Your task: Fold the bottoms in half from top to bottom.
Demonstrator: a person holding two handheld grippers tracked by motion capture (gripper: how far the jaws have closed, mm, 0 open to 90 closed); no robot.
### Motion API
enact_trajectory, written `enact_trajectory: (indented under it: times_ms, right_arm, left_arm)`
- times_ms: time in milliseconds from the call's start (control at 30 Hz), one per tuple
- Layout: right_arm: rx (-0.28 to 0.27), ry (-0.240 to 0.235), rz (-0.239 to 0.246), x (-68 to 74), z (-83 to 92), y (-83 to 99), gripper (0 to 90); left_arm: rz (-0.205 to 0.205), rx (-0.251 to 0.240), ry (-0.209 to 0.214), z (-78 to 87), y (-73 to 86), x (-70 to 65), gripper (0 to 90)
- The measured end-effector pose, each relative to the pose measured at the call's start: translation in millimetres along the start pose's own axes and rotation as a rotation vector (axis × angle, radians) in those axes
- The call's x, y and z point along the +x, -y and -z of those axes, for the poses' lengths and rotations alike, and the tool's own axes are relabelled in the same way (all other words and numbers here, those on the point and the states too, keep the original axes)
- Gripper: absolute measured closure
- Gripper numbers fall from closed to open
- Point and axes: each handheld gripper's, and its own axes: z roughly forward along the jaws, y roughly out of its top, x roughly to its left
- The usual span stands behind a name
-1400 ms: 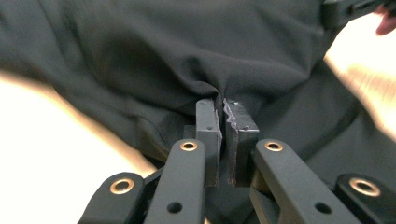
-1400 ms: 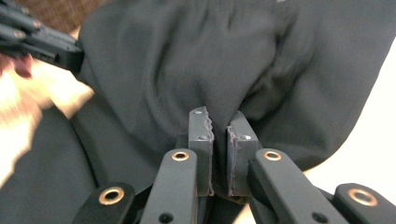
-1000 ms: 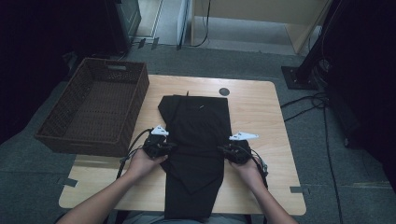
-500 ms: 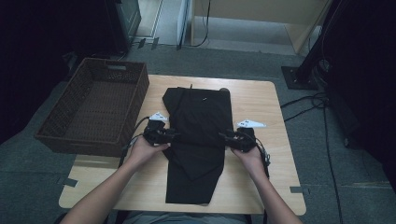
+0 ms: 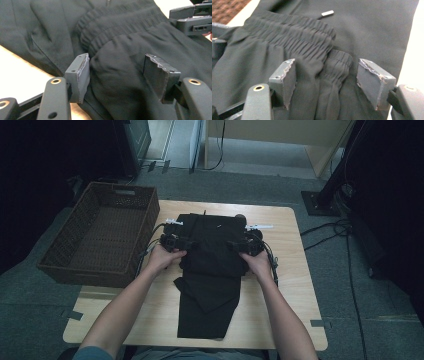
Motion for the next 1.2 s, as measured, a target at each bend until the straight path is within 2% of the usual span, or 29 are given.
enact_trajectory:
  times_ms: [67, 100, 200, 233, 267, 333, 400, 467, 533, 567, 600, 700, 767, 833, 900, 933, 1000, 1033, 1100, 1133, 1167, 1200]
  right_arm:
    - [0.027, -0.003, -0.017, -1.8, -9.3, 2.1, 32.0]
    - [0.039, -0.002, -0.015, -2.8, -13.7, 3.7, 32.1]
    - [0.016, 0.020, -0.002, -0.7, -14.5, 6.1, 36.6]
    - [0.017, 0.019, 0.008, 0.8, -14.6, 6.8, 41.2]
    - [0.021, 0.014, 0.015, 2.8, -14.6, 7.7, 42.0]
    - [0.029, 0.018, 0.018, 6.3, -14.1, 9.2, 44.1]
    - [0.011, 0.021, 0.022, 7.3, -14.1, 12.1, 46.9]
    - [-0.010, 0.024, 0.014, 6.6, -14.2, 14.6, 51.9]
    - [-0.018, 0.034, 0.000, 7.6, -14.3, 15.4, 59.9]
    - [-0.017, 0.035, -0.008, 7.9, -14.1, 15.2, 65.7]
    - [-0.016, 0.026, -0.023, 8.4, -13.8, 15.0, 71.6]
    - [-0.012, 0.033, -0.033, 9.2, -14.0, 12.9, 75.7]
    - [-0.029, 0.031, -0.035, 7.8, -12.2, 8.6, 76.6]
    - [-0.089, 0.035, -0.028, 9.3, -6.4, -0.4, 77.0]
    - [-0.144, 0.048, -0.003, 13.6, 1.0, -14.6, 76.9]
    - [-0.171, 0.056, 0.020, 17.0, 6.0, -23.4, 76.8]
    - [-0.200, 0.054, 0.034, 22.2, 14.8, -31.7, 76.7]
    - [-0.215, 0.045, 0.031, 24.8, 21.6, -33.5, 76.7]
    - [-0.226, 0.012, 0.034, 31.9, 38.8, -29.9, 76.6]
    - [-0.226, 0.012, 0.034, 31.9, 38.8, -29.9, 76.6]
    - [-0.223, -0.013, 0.066, 40.8, 55.4, -19.7, 76.5]
    - [-0.219, -0.021, 0.079, 44.4, 61.4, -14.6, 76.4]
  left_arm:
    - [0.005, 0.027, -0.002, -7.7, 3.1, 2.7, 36.4]
    - [-0.005, 0.021, -0.003, -9.6, 4.6, 2.8, 36.2]
    - [-0.014, 0.012, -0.011, -11.4, 5.0, 0.3, 36.3]
    - [-0.023, 0.017, -0.001, -11.8, 4.9, -0.7, 37.6]
    - [-0.034, 0.025, 0.008, -12.8, 5.2, -2.9, 40.2]
    - [-0.063, 0.034, -0.002, -15.4, 6.3, -8.8, 41.9]
    - [-0.067, 0.027, -0.008, -16.9, 7.3, -10.7, 47.2]
    - [-0.055, 0.029, 0.010, -18.1, 7.5, -10.0, 56.5]
    - [-0.085, 0.032, 0.002, -19.1, 8.0, -11.6, 65.1]
    - [-0.085, 0.032, 0.002, -19.1, 8.0, -11.6, 69.6]
    - [-0.111, 0.034, -0.004, -19.1, 7.9, -13.0, 74.6]
    - [-0.115, 0.024, -0.007, -16.8, 3.3, -13.5, 78.8]
    - [-0.116, -0.016, -0.014, -11.7, -3.9, -14.6, 79.8]
    - [-0.125, -0.065, -0.024, -5.5, -13.9, -16.8, 80.4]
    - [-0.149, -0.094, -0.058, 2.3, -27.6, -20.6, 80.3]
    - [-0.147, -0.111, -0.059, 5.8, -31.4, -21.7, 80.1]
    - [-0.144, -0.151, -0.037, 18.0, -36.2, -25.6, 79.9]
    - [-0.147, -0.160, -0.023, 24.4, -35.1, -29.0, 79.8]
    - [-0.187, -0.163, -0.012, 37.9, -26.3, -38.6, 79.8]
    - [-0.187, -0.163, -0.012, 37.9, -26.3, -38.6, 79.8]
    - [-0.217, -0.155, 0.001, 51.2, -12.2, -49.3, 79.6]
    - [-0.226, -0.153, 0.010, 58.0, -3.6, -55.0, 79.4]
